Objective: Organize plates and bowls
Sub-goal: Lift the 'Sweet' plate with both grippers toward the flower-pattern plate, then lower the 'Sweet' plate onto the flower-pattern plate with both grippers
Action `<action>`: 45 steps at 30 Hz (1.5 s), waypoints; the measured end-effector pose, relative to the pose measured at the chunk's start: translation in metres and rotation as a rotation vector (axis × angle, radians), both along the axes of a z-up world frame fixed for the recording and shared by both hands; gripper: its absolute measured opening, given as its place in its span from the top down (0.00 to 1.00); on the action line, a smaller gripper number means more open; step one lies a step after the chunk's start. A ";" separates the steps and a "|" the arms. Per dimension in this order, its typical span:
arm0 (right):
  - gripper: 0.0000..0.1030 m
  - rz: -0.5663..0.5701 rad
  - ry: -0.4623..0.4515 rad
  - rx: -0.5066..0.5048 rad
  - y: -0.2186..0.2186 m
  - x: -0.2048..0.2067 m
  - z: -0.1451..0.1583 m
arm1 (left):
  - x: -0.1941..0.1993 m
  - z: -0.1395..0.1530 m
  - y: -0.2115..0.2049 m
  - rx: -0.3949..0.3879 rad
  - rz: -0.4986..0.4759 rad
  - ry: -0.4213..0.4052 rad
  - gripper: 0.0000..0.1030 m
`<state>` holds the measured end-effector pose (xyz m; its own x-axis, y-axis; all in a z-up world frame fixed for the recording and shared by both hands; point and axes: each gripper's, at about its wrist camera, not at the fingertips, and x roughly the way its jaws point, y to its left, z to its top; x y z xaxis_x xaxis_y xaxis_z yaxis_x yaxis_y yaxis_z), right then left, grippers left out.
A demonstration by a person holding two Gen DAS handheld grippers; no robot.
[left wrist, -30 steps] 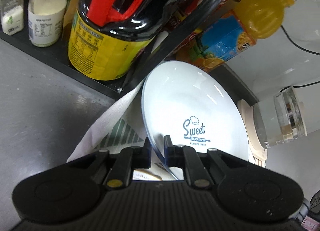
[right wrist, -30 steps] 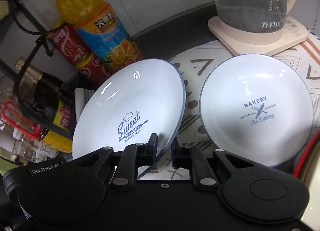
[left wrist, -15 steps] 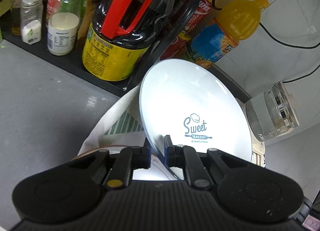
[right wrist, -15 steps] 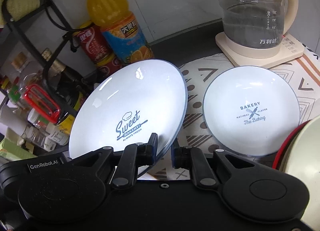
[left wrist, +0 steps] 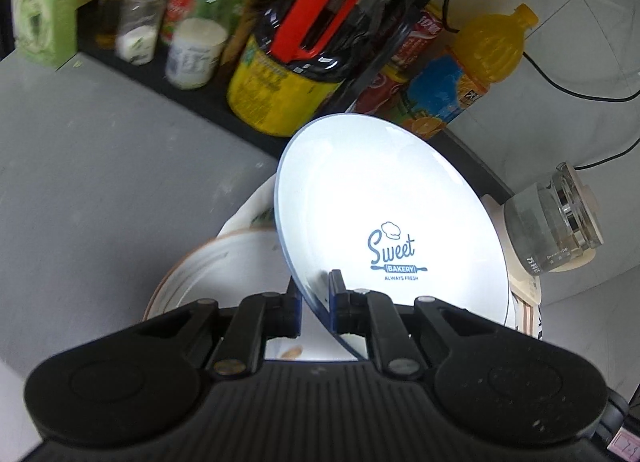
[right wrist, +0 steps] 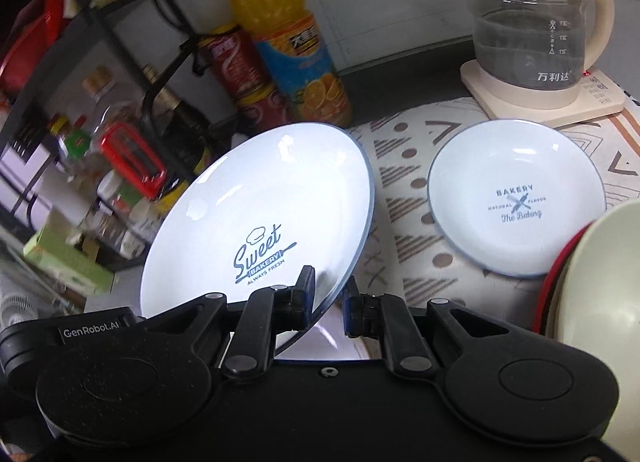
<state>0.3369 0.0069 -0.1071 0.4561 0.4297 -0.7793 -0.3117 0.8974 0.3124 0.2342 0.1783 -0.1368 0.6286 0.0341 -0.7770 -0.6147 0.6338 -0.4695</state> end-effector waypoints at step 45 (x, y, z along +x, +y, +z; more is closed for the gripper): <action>0.87 0.120 0.067 -0.081 -0.027 -0.055 -0.020 | -0.074 -0.042 -0.046 -0.112 0.109 0.121 0.86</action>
